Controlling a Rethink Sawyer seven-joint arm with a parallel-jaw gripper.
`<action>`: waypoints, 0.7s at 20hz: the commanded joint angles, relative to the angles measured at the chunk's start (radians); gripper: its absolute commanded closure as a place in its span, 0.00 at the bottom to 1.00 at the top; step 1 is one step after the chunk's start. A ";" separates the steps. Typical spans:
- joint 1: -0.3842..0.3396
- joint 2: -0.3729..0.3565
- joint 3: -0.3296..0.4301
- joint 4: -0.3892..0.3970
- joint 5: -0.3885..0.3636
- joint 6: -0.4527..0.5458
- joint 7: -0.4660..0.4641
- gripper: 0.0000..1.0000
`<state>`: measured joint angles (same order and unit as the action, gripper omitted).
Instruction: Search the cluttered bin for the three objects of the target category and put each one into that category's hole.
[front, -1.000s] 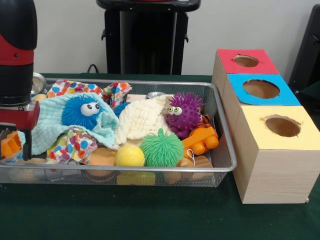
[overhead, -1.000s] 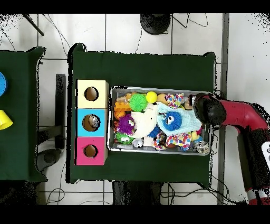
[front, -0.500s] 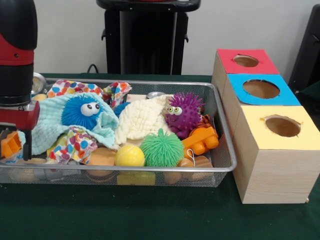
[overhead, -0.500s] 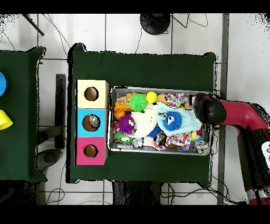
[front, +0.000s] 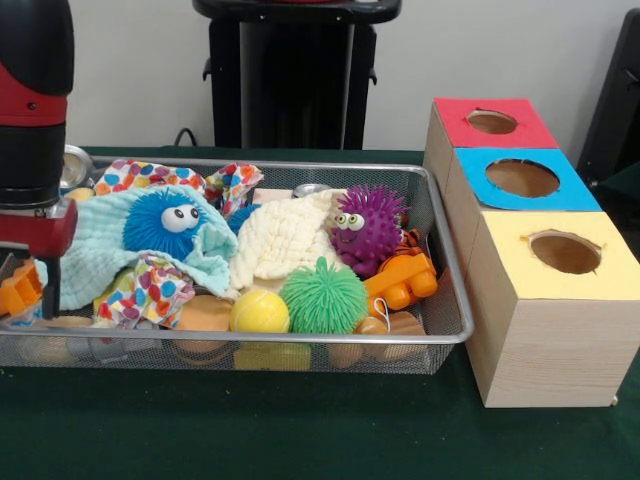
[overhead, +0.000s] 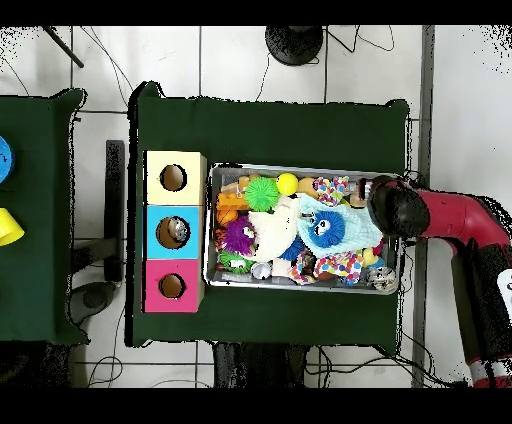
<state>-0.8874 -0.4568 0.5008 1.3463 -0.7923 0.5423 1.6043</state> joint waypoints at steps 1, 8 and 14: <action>0.009 -0.008 -0.025 0.117 -0.074 -0.058 -0.096 0.00; 0.022 -0.018 -0.050 0.134 -0.078 -0.077 -0.076 0.00; 0.048 -0.014 -0.075 0.123 -0.086 -0.095 -0.056 0.00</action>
<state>-0.8755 -0.4662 0.4582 1.3844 -0.7921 0.4919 1.6043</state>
